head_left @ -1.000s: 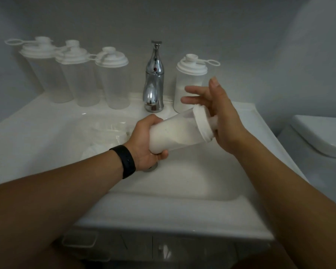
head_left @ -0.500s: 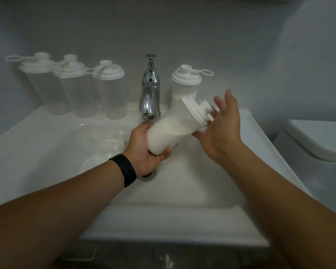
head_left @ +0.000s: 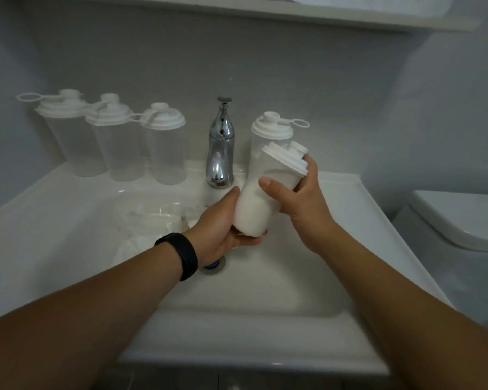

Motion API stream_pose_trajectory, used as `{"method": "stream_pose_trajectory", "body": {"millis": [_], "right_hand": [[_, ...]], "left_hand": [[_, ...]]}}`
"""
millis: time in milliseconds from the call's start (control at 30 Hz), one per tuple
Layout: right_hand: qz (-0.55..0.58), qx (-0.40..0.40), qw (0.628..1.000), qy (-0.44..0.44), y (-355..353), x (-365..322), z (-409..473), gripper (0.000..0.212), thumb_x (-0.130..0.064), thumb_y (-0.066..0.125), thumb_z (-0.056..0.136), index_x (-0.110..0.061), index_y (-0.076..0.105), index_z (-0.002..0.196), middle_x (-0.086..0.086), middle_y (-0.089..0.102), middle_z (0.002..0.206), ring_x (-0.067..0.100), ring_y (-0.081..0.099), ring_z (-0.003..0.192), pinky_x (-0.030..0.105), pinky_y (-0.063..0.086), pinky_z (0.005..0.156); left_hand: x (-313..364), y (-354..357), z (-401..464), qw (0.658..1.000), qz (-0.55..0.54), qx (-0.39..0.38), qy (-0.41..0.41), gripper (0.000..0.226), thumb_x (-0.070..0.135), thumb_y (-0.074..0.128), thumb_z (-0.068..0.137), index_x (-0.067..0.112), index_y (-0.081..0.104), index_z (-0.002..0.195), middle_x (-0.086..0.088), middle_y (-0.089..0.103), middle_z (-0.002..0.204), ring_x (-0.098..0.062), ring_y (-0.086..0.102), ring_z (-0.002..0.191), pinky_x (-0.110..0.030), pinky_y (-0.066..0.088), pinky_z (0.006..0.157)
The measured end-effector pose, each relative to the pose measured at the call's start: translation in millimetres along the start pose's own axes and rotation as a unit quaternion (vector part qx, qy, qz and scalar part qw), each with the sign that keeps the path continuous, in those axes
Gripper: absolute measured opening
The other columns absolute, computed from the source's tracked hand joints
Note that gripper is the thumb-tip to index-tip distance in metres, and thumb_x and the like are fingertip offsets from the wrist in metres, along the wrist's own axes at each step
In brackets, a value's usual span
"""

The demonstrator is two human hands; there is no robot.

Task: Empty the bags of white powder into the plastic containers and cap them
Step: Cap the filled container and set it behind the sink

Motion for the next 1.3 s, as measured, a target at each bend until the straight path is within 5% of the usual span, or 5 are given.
{"method": "stream_pose_trajectory", "body": {"millis": [233, 400, 667, 1067, 1300], "right_hand": [[-0.173, 0.194, 0.955, -0.142, -44.7, -36.6, 5.9, 0.092, -0.041, 0.085, 0.08, -0.029, 0.027, 0.151, -0.017, 0.048, 0.138, -0.007, 0.055, 0.116, 0.005, 0.046, 0.09], [-0.236, 0.24, 0.934, -0.123, -72.9, -24.1, 17.0, 0.098, -0.043, 0.086, 0.079, -0.027, 0.026, 0.155, -0.009, 0.048, 0.15, 0.011, 0.051, 0.132, 0.026, 0.043, 0.109], [-0.262, 0.226, 0.937, -0.047, -84.0, -2.0, 35.5, 0.102, -0.042, 0.085, 0.079, -0.029, 0.02, 0.158, -0.008, 0.048, 0.152, 0.018, 0.052, 0.133, 0.025, 0.037, 0.097], [-0.381, 0.205, 0.896, 0.095, -100.2, 27.0, 37.2, 0.066, -0.039, 0.081, 0.083, -0.012, 0.053, 0.137, 0.008, 0.065, 0.131, 0.03, 0.061, 0.12, 0.036, 0.044, 0.094], [-0.393, 0.201, 0.891, 0.107, -95.7, 24.4, 32.5, 0.079, -0.038, 0.085, 0.08, -0.013, 0.038, 0.139, 0.013, 0.053, 0.137, 0.034, 0.057, 0.121, 0.045, 0.047, 0.098]], "left_hand": [[11.8, -2.5, 0.1, 0.978, 0.18, 0.022, 0.103, 0.019, 0.014, 0.056, 0.101, 0.02, 0.062, 0.118, -0.005, 0.071, 0.108, -0.015, 0.069, 0.075, -0.028, 0.054, 0.057], [10.7, -3.2, 1.6, 0.968, 0.22, 0.019, 0.118, 0.02, 0.008, 0.054, 0.099, 0.02, 0.064, 0.113, -0.002, 0.069, 0.094, -0.01, 0.063, 0.063, -0.024, 0.049, 0.053], [12.3, -6.4, 2.9, 0.963, 0.236, 0.025, 0.124, 0.021, 0.007, 0.054, 0.098, 0.02, 0.065, 0.11, -0.003, 0.068, 0.092, -0.01, 0.062, 0.062, -0.023, 0.046, 0.051], [13.4, -10.8, 7.1, 0.954, 0.264, 0.03, 0.136, 0.019, 0.009, 0.058, 0.096, 0.02, 0.065, 0.11, 0.0, 0.066, 0.086, -0.01, 0.061, 0.061, -0.025, 0.045, 0.052], [48.3, -47.3, 3.6, 0.868, 0.426, 0.152, 0.205, 0.012, 0.018, 0.06, 0.093, 0.026, 0.064, 0.101, 0.008, 0.063, 0.089, -0.012, 0.06, 0.079, -0.028, 0.047, 0.071]]}}
Point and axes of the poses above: each hand's wrist, its own z-axis towards the middle knuckle, its own y-axis out of the palm, x = y × z, the point moved 6 cm from there along z, towards the middle knuckle
